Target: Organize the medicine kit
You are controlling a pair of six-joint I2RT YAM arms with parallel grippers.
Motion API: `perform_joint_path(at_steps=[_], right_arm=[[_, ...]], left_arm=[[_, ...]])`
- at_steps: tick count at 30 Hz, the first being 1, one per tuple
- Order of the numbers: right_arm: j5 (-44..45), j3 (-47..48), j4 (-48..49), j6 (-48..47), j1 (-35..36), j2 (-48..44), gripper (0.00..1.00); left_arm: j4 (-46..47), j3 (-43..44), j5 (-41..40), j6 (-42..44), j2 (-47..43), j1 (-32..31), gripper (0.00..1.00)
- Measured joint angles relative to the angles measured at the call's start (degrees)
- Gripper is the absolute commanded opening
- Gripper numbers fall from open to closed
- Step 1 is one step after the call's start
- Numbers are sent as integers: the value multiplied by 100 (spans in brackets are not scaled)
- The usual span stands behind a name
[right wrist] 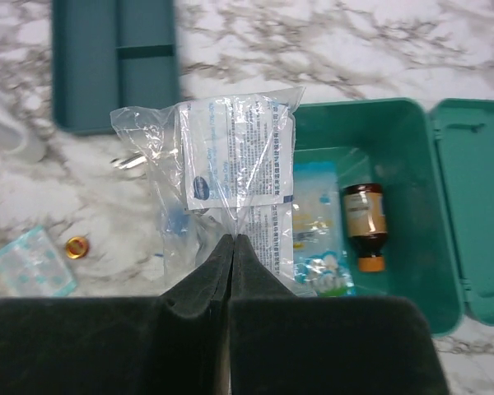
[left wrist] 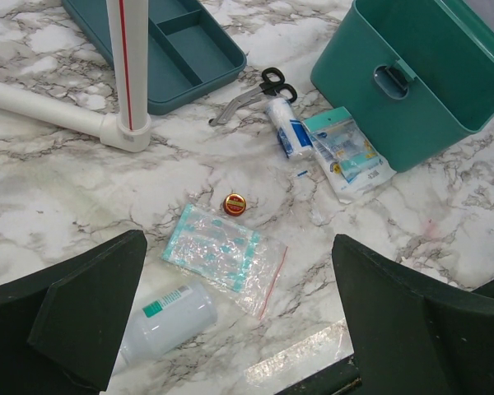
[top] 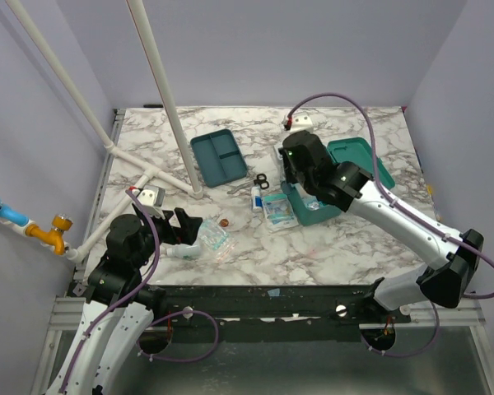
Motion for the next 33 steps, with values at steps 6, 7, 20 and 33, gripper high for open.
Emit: perform_joint_path(at_steps=[6,7,20,33], right_arm=[[-70,-35,-13,-374,-863,-52,1],[-109,-70,2,-417,-960,-63,1],[-966,-1333,278,-743,-2031,-4,1],[-1497,-2151,855,-813,-2059,645,1]], left_arm=[[0,0,0,0,0,0,99],[0,0,0,0,0,0,98],[0,0,2,0,-22,0,99],[0,0,2,0,-33,0,98]])
